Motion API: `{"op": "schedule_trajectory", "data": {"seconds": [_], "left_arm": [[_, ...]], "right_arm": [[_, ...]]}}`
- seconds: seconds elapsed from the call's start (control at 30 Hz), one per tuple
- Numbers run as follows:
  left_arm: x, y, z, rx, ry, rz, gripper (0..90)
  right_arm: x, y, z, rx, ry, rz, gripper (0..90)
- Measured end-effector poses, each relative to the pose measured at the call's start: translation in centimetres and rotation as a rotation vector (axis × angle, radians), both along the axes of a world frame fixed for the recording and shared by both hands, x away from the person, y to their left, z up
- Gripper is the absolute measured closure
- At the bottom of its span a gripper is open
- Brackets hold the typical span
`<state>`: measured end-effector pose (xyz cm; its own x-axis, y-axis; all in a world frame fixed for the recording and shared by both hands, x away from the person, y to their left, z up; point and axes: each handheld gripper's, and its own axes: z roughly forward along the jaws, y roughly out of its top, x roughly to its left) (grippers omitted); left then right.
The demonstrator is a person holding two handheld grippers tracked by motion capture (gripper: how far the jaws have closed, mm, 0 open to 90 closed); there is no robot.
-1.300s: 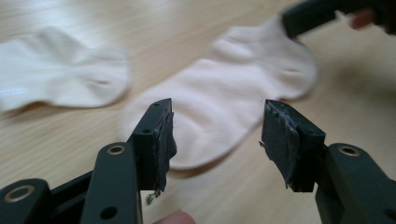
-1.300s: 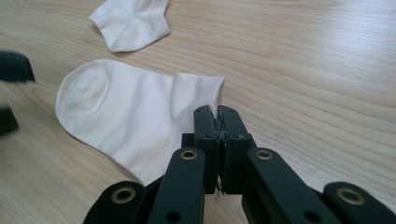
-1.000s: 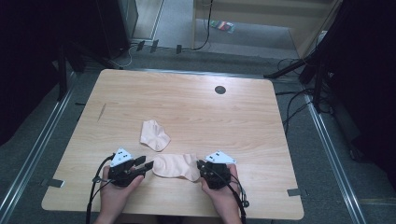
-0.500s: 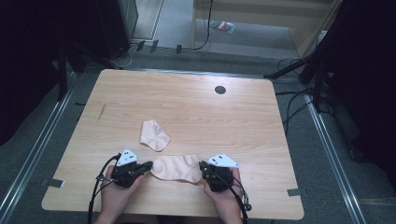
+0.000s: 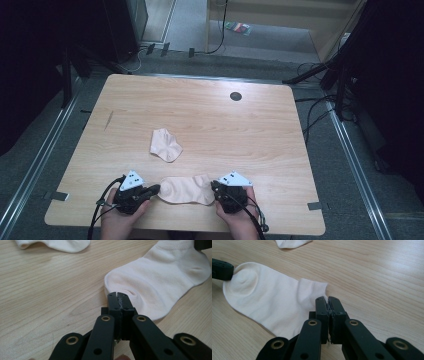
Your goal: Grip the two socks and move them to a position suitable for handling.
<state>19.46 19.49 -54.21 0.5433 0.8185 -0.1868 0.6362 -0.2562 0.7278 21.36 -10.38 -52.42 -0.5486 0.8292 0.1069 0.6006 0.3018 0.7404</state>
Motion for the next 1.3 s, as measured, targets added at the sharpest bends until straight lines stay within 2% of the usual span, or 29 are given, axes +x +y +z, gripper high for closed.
{"op": "schedule_trajectory", "data": {"seconds": [0.03, 0.07, 0.13, 0.17, 0.23, 0.3, 0.33, 0.37, 0.4, 0.5, 0.57, 0.67, 0.83, 0.87, 0.9, 0.97, 1.1, 1.17, 1.2, 1.3], "left_arm": [[0.0, 0.0, -0.1, -0.015, -0.010, -0.006, 90.0], [0.0, 0.0, -0.1, -0.022, -0.023, -0.011, 83.3], [0.2, 0.0, -0.1, -0.017, -0.045, 0.029, 58.5], [0.2, 0.1, -0.1, -0.029, -0.045, 0.038, 51.9], [0.5, 0.5, -0.1, -0.057, -0.049, 0.062, 45.9], [0.7, 0.9, -0.1, -0.077, -0.062, 0.078, 43.9], [0.8, 1.2, 0.0, -0.085, -0.069, 0.085, 43.9], [1.0, 1.6, 0.0, -0.090, -0.082, 0.104, 43.5], [1.2, 2.0, 0.0, -0.092, -0.096, 0.113, 43.5], [1.8, 3.5, -0.1, -0.084, -0.143, 0.165, 42.7], [2.1, 4.5, -0.2, -0.096, -0.161, 0.197, 41.4], [2.4, 6.5, -0.4, -0.111, -0.202, 0.264, 39.6], [2.6, 7.7, -0.7, -0.165, -0.221, 0.341, 38.6], [2.7, 7.6, -0.8, -0.160, -0.220, 0.342, 38.0], [2.7, 7.5, -0.8, -0.154, -0.226, 0.347, 37.8], [2.7, 7.4, -0.8, -0.148, -0.227, 0.345, 38.0], [2.8, 7.2, -0.9, -0.147, -0.223, 0.342, 38.3], [2.8, 7.3, -0.9, -0.145, -0.215, 0.341, 38.8], [2.9, 7.2, -0.9, -0.144, -0.214, 0.341, 39.2], [2.9, 7.2, -0.9, -0.141, -0.212, 0.340, 39.6]], "right_arm": [[0.1, -0.1, 0.0, 0.002, 0.003, -0.008, 84.2], [0.1, -0.3, 0.0, 0.017, 0.001, -0.020, 74.8], [0.4, -0.7, 0.1, 0.060, -0.005, -0.039, 50.1], [0.6, -0.9, 0.2, 0.075, -0.002, -0.048, 40.9], [0.8, -1.1, 0.4, 0.096, -0.002, -0.063, 34.3], [0.8, -0.9, 0.8, 0.091, -0.024, -0.068, 37.2], [0.9, -0.7, 0.9, 0.092, -0.030, -0.058, 37.9], [1.0, 0.4, 1.5, 0.091, -0.038, -0.037, 38.6], [1.0, 0.4, 1.5, 0.091, -0.038, -0.037, 38.6], [1.4, 2.6, 2.2, 0.073, -0.059, -0.003, 40.9], [1.9, 4.2, 2.7, 0.072, -0.066, 0.018, 41.7], [3.4, 7.1, 3.4, 0.073, -0.065, 0.046, 41.6], [6.2, 11.5, 3.4, 0.024, -0.071, 0.074, 41.8], [6.8, 12.3, 3.3, 0.012, -0.061, 0.072, 42.1], [8.3, 13.8, 2.7, -0.004, -0.045, 0.077, 43.9], [8.8, 14.3, 2.4, -0.012, -0.034, 0.079, 44.1], [11.5, 16.5, 0.8, -0.046, 0.016, 0.055, 44.6], [12.4, 17.2, 0.3, -0.068, 0.014, 0.039, 44.3], [13.3, 17.9, -0.2, -0.092, 0.015, 0.022, 44.2], [13.9, 18.2, -0.6, -0.095, 0.035, 0.013, 45.0]]}}
